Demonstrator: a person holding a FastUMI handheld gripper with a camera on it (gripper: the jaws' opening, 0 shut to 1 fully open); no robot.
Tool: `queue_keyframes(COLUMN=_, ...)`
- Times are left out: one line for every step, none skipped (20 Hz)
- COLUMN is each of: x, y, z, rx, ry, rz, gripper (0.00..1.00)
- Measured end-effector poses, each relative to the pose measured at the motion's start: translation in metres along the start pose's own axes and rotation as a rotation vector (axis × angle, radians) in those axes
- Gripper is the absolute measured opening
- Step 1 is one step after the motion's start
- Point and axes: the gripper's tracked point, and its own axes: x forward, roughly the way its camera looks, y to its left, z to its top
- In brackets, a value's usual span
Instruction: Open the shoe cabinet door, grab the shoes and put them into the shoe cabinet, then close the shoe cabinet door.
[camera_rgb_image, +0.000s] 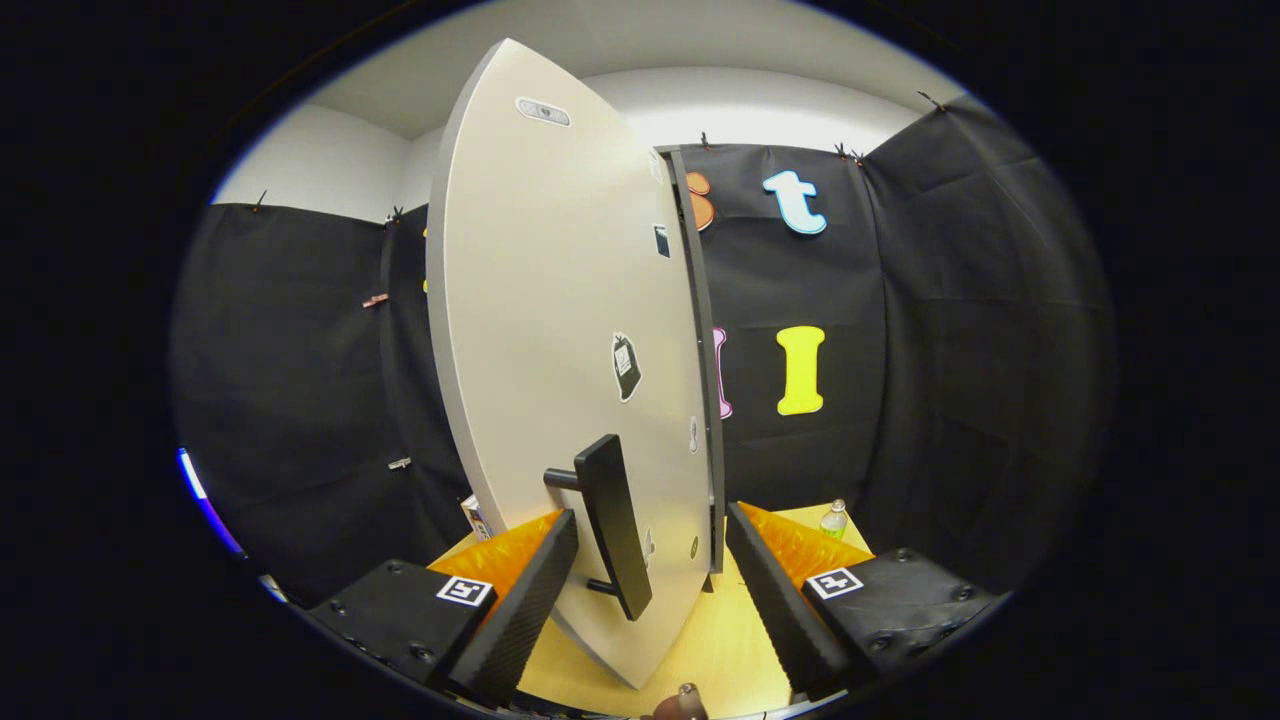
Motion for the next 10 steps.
queue_keyframes(x=0.004, y=0.011, z=-0.001, rx=-0.003, ry=-0.003, rz=-0.01, gripper=0.98)
queue_keyframes(x=0.009, y=0.021, z=-0.002, rx=-0.002, ry=-0.005, rz=-0.021, gripper=0.98)
queue_keyframes(x=0.014, y=0.033, z=-0.004, rx=0.003, ry=-0.01, rz=-0.03, gripper=0.98)
queue_keyframes(x=0.019, y=0.044, z=-0.005, rx=0.007, ry=-0.014, rz=-0.037, gripper=0.98)
queue_keyframes(x=0.026, y=0.054, z=-0.008, rx=0.01, ry=-0.015, rz=-0.045, gripper=0.98)
queue_keyframes(x=0.032, y=0.064, z=-0.011, rx=0.01, ry=-0.017, rz=-0.052, gripper=0.98)
queue_keyframes(x=0.039, y=0.073, z=-0.013, rx=0.013, ry=-0.02, rz=-0.057, gripper=0.98)
queue_keyframes(x=0.046, y=0.084, z=-0.015, rx=0.014, ry=-0.02, rz=-0.058, gripper=0.98)
queue_keyframes(x=0.053, y=0.094, z=-0.019, rx=0.013, ry=-0.016, rz=-0.059, gripper=0.98)
queue_keyframes(x=0.06, y=0.103, z=-0.022, rx=0.009, ry=-0.008, rz=-0.061, gripper=0.98)
